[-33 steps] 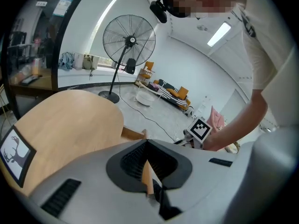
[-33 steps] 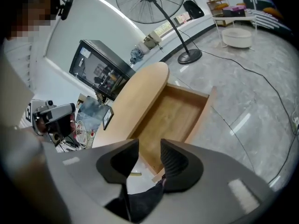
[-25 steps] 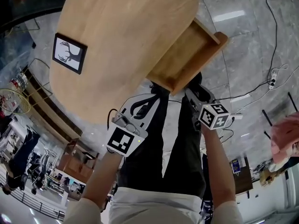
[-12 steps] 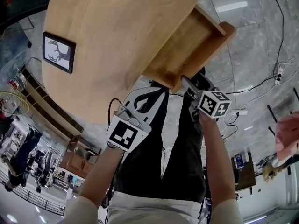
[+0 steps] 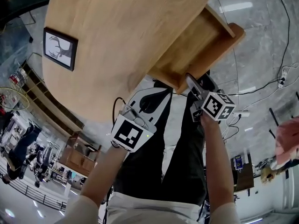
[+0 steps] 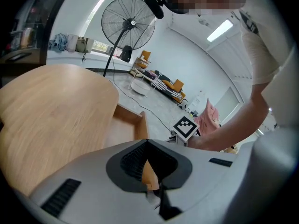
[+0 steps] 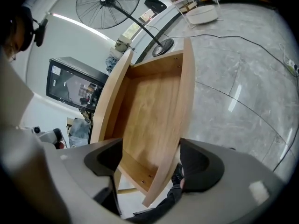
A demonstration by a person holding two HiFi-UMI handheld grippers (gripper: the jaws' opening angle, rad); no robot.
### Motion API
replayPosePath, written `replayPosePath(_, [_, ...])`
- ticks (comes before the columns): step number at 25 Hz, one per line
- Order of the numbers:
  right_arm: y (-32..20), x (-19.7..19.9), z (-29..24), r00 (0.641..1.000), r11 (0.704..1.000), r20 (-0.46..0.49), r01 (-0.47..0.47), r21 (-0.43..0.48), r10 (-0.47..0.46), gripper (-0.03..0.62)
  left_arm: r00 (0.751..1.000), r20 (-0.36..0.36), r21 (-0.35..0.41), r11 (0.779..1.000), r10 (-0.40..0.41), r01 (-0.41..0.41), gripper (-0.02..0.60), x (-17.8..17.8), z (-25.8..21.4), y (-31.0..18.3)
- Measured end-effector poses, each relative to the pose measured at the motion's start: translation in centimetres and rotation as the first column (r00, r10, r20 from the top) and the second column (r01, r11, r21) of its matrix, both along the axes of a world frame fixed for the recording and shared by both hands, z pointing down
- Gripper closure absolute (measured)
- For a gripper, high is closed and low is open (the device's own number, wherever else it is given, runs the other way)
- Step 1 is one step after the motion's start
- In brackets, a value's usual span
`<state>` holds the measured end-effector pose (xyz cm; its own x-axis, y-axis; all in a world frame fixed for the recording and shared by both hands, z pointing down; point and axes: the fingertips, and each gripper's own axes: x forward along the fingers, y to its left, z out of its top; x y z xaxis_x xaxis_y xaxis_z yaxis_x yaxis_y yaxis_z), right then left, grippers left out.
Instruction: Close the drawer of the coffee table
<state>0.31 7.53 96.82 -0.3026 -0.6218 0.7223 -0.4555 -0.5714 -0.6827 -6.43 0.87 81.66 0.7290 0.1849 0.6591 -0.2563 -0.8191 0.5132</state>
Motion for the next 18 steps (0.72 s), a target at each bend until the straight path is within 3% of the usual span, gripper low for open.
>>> replayPosePath(5, [-0.4,0.0,-0.5,0.997,0.998,0.044,-0.058,0.033,0.056,0.198,1.0,-0.013,-0.013,1.0,-0.004,0.004,0.575,-0.6,0.1,0.3])
replayPosePath(18, [-2.1,-0.8,-2.5,0.992,0.993,0.096,-0.089,0.082,0.081,0.146,0.998,0.002,-0.044,0.997,-0.058,0.058,0.575,-0.8,0.3,-0.7])
